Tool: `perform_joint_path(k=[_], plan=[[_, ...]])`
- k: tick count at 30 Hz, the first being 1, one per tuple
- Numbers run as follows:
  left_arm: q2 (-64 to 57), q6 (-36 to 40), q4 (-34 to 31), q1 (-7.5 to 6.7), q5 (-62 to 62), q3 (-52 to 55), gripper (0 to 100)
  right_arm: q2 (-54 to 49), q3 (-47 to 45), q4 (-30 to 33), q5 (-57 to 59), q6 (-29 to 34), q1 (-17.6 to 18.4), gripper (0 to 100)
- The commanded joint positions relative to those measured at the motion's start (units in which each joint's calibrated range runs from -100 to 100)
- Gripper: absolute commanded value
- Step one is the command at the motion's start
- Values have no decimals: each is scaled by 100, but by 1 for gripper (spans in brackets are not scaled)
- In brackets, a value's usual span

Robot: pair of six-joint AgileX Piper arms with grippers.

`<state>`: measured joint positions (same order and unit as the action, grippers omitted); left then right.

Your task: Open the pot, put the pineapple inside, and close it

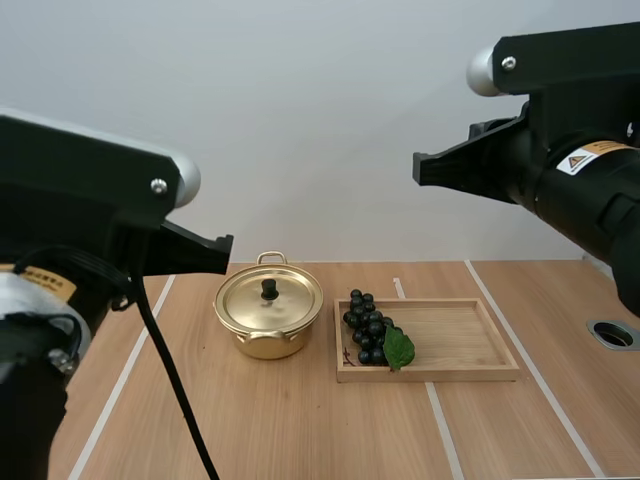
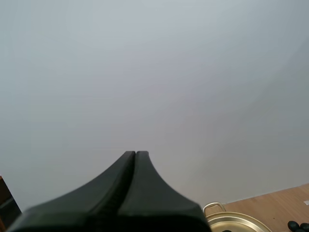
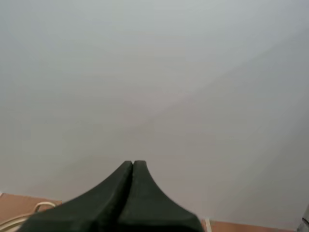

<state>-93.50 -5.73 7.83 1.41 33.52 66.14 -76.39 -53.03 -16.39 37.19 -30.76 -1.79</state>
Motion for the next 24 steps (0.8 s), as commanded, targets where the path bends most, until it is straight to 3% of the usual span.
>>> perform_joint_path(k=[1, 6, 10, 13, 15, 20, 24], plan=[[-394, 71, 98, -182, -686, 688, 0, -117, -237, -91, -122, -369, -133, 0], [-650, 71, -388, -553, -592, 1716, 0, -929, -1381, -270, -1913, -392, -556, 0], [-650, 71, -648, -635, -572, 2346, 0, -1518, -2776, -338, -3066, -671, -577, 0], [-650, 74, -515, -635, -572, 2650, 0, -1591, -3382, -338, -4453, -802, -542, 0], [-650, 119, -414, -628, -572, 2751, 0, -1709, -3581, -338, -4083, -802, -478, 0], [-650, 472, -366, -441, -550, 3165, 0, -2361, -4075, -338, -2678, -835, -213, 0], [-650, 485, -366, -354, -483, 3386, 0, -2361, -4571, -311, -2492, -855, -155, 0]])
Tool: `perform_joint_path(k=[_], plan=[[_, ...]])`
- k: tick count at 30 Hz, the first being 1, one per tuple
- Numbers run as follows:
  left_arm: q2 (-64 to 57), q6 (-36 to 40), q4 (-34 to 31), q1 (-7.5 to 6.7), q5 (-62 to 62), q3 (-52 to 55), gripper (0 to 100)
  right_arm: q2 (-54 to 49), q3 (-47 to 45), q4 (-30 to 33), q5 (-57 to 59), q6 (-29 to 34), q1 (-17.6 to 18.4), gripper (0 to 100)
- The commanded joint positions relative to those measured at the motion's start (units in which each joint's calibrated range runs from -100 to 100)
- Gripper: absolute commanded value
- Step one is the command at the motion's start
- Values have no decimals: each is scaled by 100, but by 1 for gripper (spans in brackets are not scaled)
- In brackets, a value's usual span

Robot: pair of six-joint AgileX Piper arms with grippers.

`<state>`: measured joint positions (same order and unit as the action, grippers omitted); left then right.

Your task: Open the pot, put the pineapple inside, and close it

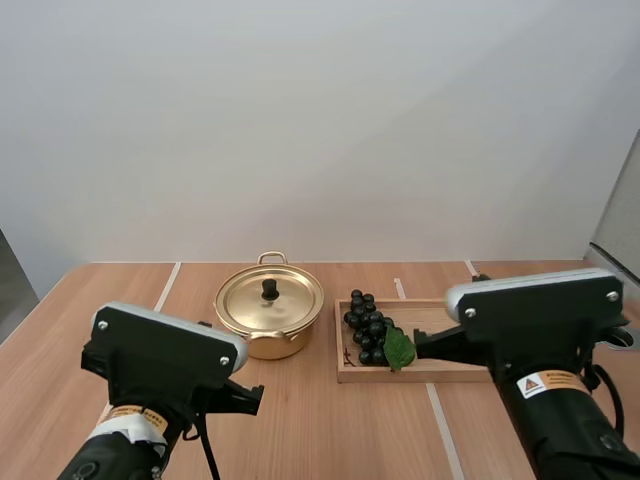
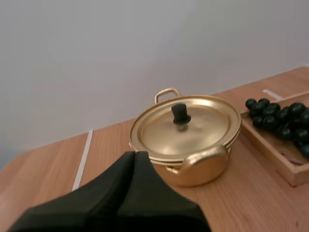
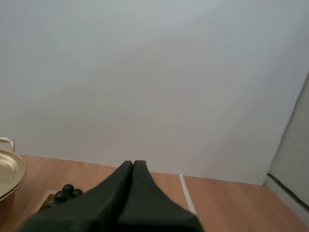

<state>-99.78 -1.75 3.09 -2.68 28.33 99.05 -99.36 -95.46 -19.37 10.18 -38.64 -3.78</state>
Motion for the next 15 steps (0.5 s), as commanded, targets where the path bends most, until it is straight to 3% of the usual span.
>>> perform_joint_path(k=[1, 9, 15], plan=[[-22, 86, 108, 71, 353, 95, 0, -64, -397, -13, 216, -67, 44, 0], [-22, 346, 141, 124, 342, 95, 0, -64, -454, 165, 2346, 21, -165, 0], [-22, 639, 141, 134, 303, 95, 0, -64, -454, -98, 2393, 916, -280, 0]])
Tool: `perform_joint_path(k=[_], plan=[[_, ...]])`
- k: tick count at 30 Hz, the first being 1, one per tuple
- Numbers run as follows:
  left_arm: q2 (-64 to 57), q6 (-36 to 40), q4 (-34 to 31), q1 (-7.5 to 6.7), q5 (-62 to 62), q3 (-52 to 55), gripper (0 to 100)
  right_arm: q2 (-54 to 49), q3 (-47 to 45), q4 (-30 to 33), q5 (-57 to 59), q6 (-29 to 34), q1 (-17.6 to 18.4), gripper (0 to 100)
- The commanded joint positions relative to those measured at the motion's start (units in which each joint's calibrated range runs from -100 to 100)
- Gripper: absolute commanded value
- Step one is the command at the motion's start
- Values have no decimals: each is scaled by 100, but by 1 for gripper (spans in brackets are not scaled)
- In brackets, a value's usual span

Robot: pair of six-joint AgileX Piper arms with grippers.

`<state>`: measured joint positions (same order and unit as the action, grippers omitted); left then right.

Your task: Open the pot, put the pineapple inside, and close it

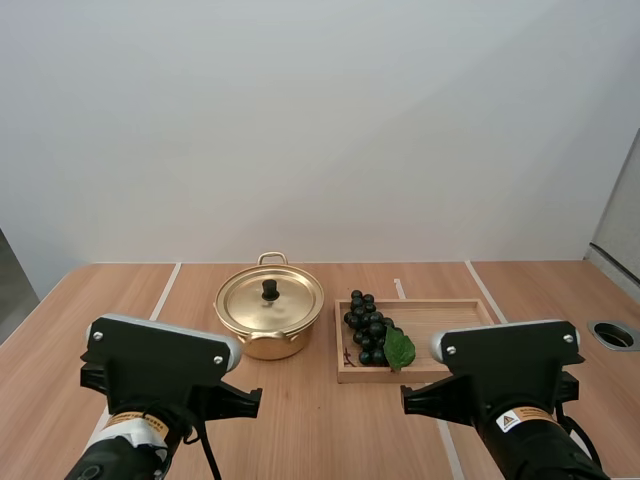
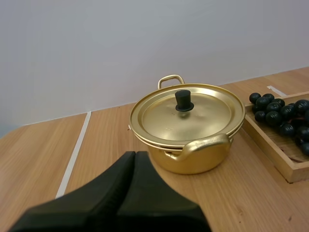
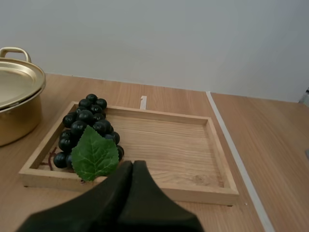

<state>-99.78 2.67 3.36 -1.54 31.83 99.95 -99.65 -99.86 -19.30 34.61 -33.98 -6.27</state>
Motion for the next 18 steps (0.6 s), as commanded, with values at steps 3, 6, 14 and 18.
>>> perform_joint_path(k=[3, 6, 14, 18], plan=[[-22, 437, 114, 35, -48, 5, 0, -35, -14, -105, -50, 638, -30, 0], [-22, 472, 114, 44, -48, 5, 0, -35, -14, -53, -32, 638, -30, 0], [-22, 473, 114, 263, -208, 5, 0, -35, -14, 33, -52, 638, -30, 0], [-22, 473, 114, 300, -244, 5, 0, -35, -14, 60, -89, 638, -30, 0]])
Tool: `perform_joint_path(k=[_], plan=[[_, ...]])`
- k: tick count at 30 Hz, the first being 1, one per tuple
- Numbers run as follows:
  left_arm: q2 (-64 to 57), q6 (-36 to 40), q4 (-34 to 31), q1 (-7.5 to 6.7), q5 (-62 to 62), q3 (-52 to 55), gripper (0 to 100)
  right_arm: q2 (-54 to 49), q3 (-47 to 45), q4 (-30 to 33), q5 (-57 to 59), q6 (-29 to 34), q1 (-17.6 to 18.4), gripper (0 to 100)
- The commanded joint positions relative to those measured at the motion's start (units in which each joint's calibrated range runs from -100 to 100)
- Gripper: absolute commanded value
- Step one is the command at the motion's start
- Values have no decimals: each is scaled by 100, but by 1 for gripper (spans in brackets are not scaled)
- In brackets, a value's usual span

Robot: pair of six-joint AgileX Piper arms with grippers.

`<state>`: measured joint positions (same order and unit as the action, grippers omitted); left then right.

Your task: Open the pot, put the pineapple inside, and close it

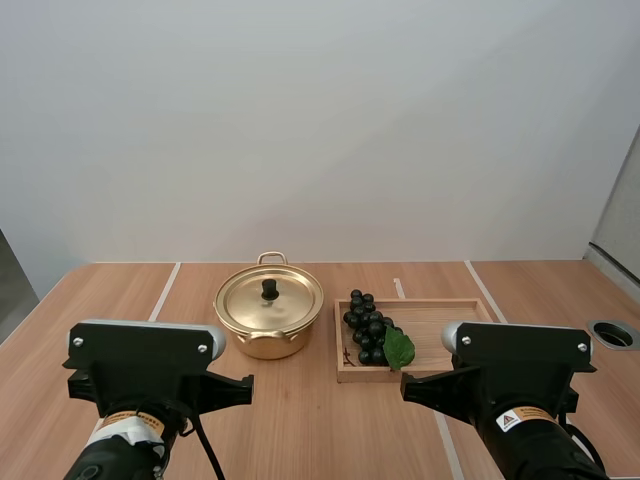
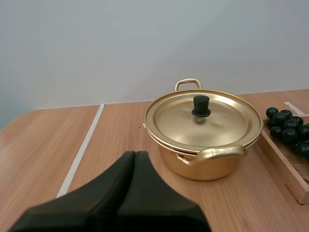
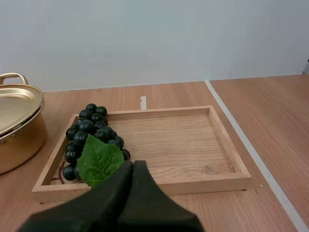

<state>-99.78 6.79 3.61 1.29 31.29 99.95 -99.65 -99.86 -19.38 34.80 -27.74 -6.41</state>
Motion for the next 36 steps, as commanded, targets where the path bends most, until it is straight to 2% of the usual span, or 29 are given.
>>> perform_joint_path(k=[1, 15, 20, 24, 28, 34, 36], plan=[[-22, 60, 90, 16, -188, 5, 0, -35, -14, 67, -108, 15, -17, 0], [-22, 51, 90, 16, -188, 5, 0, -35, -14, 82, -114, 15, 7, 0], [-22, 51, 90, 16, -188, 5, 0, -35, -14, 269, -172, 15, 263, 0], [-22, 51, 90, 16, -188, 5, 0, -35, -14, 583, -254, 15, 638, 0], [-22, 51, 90, 16, -188, 5, 0, -35, -14, 1169, -346, 504, 752, 0], [-22, 51, 90, 16, -188, 5, 0, -35, -14, 1215, -365, 694, 736, 0], [-22, 51, 90, 16, -188, 5, 0, -35, -14, 1242, -365, 1036, 736, 0]])
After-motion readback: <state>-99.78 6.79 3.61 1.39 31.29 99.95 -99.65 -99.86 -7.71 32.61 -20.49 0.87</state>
